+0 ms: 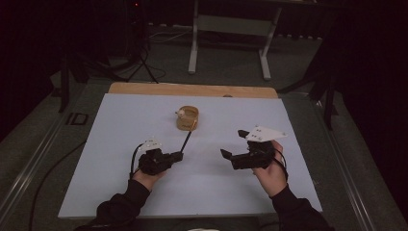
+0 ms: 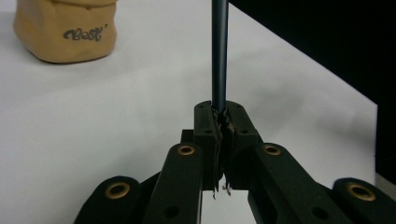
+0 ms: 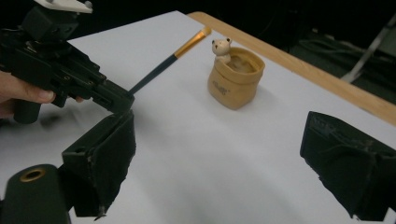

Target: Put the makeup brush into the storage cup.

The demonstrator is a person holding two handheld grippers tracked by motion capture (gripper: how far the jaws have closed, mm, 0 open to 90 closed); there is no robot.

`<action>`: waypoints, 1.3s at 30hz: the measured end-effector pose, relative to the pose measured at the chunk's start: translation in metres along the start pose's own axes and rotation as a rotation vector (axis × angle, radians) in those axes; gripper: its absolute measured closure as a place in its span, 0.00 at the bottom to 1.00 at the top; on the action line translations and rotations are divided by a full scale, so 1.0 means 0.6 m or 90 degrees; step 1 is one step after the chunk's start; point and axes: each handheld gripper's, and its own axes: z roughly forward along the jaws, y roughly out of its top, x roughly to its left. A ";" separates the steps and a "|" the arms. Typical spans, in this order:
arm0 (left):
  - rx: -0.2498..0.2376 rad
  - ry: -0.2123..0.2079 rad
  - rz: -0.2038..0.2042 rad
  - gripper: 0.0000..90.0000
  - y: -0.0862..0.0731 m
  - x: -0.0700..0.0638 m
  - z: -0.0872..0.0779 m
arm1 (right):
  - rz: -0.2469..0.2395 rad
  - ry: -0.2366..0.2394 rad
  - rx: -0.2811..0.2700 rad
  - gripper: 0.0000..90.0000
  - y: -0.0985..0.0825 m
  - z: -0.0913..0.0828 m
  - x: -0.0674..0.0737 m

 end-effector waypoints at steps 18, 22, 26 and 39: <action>-0.011 0.010 0.020 0.95 -0.002 -0.009 0.001 | -0.043 -0.004 0.013 0.11 0.061 0.002 0.043; -0.017 0.008 0.020 0.95 -0.002 -0.008 0.000 | -0.036 0.005 0.007 0.10 0.076 0.012 0.051; -0.020 0.011 0.022 0.95 -0.001 -0.008 -0.001 | -0.025 0.001 -0.006 0.10 0.090 0.021 0.056; -0.035 0.012 0.022 0.95 0.000 -0.009 -0.002 | 0.062 -0.004 -0.030 0.10 0.119 0.049 0.059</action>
